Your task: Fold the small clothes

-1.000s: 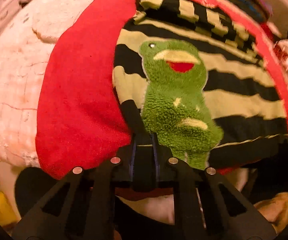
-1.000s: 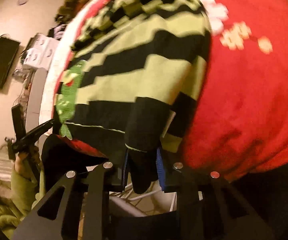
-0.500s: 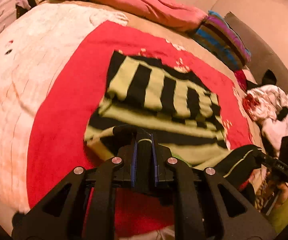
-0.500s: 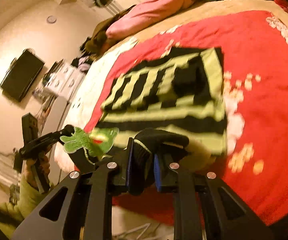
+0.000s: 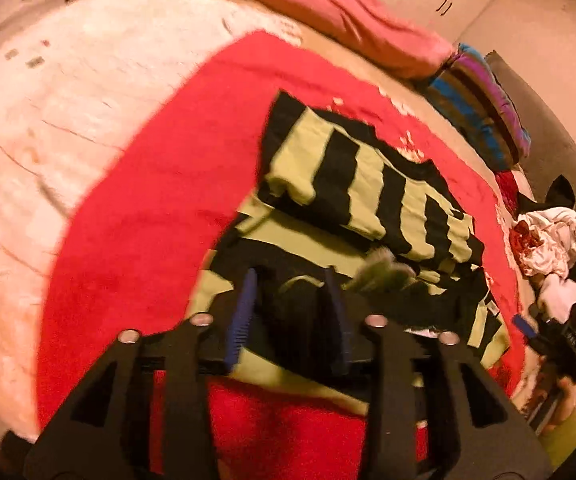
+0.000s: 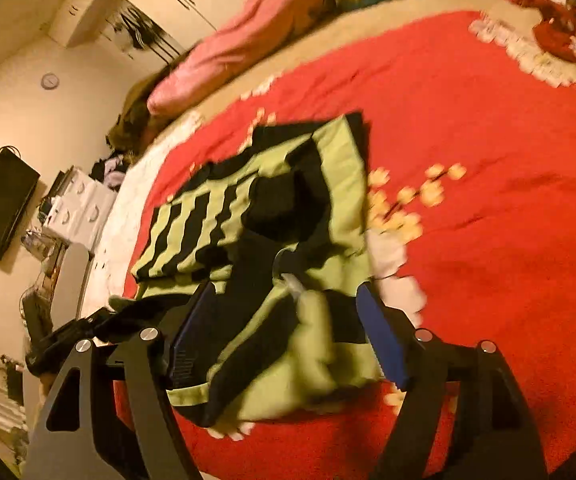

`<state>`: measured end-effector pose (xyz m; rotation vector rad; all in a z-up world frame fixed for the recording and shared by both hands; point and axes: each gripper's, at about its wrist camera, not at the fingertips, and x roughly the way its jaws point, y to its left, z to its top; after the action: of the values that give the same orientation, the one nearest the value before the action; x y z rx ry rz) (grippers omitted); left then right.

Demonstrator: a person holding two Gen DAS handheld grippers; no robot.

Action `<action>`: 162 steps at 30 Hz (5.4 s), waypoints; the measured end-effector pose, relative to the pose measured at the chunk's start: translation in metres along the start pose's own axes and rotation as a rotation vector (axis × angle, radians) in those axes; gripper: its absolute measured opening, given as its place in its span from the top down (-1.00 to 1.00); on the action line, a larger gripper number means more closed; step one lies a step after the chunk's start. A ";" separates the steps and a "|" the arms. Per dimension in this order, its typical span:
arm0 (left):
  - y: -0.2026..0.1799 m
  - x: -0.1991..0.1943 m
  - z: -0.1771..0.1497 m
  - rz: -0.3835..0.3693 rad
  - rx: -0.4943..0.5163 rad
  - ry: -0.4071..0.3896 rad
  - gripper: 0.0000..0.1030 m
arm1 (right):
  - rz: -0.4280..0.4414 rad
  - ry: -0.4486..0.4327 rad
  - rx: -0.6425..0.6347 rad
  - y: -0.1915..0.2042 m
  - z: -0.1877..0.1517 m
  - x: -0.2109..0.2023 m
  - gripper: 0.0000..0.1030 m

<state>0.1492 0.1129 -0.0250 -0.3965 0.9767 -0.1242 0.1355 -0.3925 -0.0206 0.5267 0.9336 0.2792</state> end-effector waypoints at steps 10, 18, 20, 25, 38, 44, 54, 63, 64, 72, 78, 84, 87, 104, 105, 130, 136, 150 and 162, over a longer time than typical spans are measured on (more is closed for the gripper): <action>-0.002 -0.030 -0.010 0.091 0.197 -0.071 0.20 | -0.183 0.044 -0.475 0.042 -0.018 0.013 -0.54; -0.037 0.019 0.005 0.121 0.450 0.032 -0.10 | -0.131 0.145 -0.579 0.080 0.001 0.073 -0.60; -0.037 0.033 0.011 0.146 0.471 0.053 -0.10 | -0.144 0.169 -0.567 0.081 0.006 0.088 -0.60; -0.039 0.057 0.021 0.082 0.462 0.096 -0.13 | -0.140 0.204 -0.548 0.075 0.007 0.106 -0.60; -0.052 0.029 0.016 -0.013 0.360 0.069 0.94 | 0.007 0.080 -0.479 0.050 0.012 0.038 0.76; -0.054 -0.021 0.047 -0.078 0.278 -0.085 0.94 | 0.154 -0.071 -0.303 0.043 0.052 0.008 0.77; -0.076 0.030 0.126 -0.005 0.222 -0.150 0.93 | 0.049 -0.191 -0.163 0.040 0.123 0.059 0.77; -0.053 0.101 0.126 0.169 0.166 -0.051 0.51 | -0.194 -0.150 -0.207 0.024 0.117 0.092 0.10; -0.051 0.097 0.125 0.161 0.164 -0.062 0.49 | -0.190 -0.145 -0.246 0.028 0.115 0.091 0.01; -0.065 0.096 0.121 0.131 0.258 -0.038 0.26 | -0.188 0.055 -0.363 0.052 0.113 0.147 -0.36; -0.061 0.129 0.125 0.149 0.211 0.036 0.26 | -0.219 0.135 -0.322 0.045 0.116 0.185 -0.34; -0.057 0.129 0.125 0.138 0.194 0.034 1.00 | -0.138 0.104 -0.355 0.048 0.108 0.174 0.64; -0.050 0.115 0.130 0.115 0.167 -0.025 1.00 | -0.091 0.023 -0.294 0.041 0.115 0.151 0.66; -0.027 0.133 0.142 0.157 0.087 -0.048 0.71 | -0.244 -0.087 -0.086 -0.010 0.122 0.135 -0.32; -0.027 0.126 0.143 0.161 0.094 -0.073 0.70 | -0.229 -0.118 -0.074 -0.011 0.120 0.122 -0.38; -0.041 0.120 0.052 0.236 0.160 0.051 -0.41 | -0.267 0.127 -0.323 0.032 0.020 0.132 -0.47; -0.029 0.125 0.054 0.232 0.128 0.078 -0.70 | -0.271 0.110 -0.318 0.021 0.018 0.136 -0.45; -0.068 0.053 0.019 0.241 0.264 -0.065 -0.62 | -0.179 -0.015 -0.424 0.073 -0.002 0.074 -0.50; -0.070 0.095 -0.005 0.293 0.276 0.074 -0.71 | -0.226 0.144 -0.314 0.061 -0.018 0.112 -0.51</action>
<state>0.2030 0.0203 -0.0750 0.0064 1.0636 -0.0073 0.1849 -0.2853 -0.0732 0.1117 1.0563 0.2550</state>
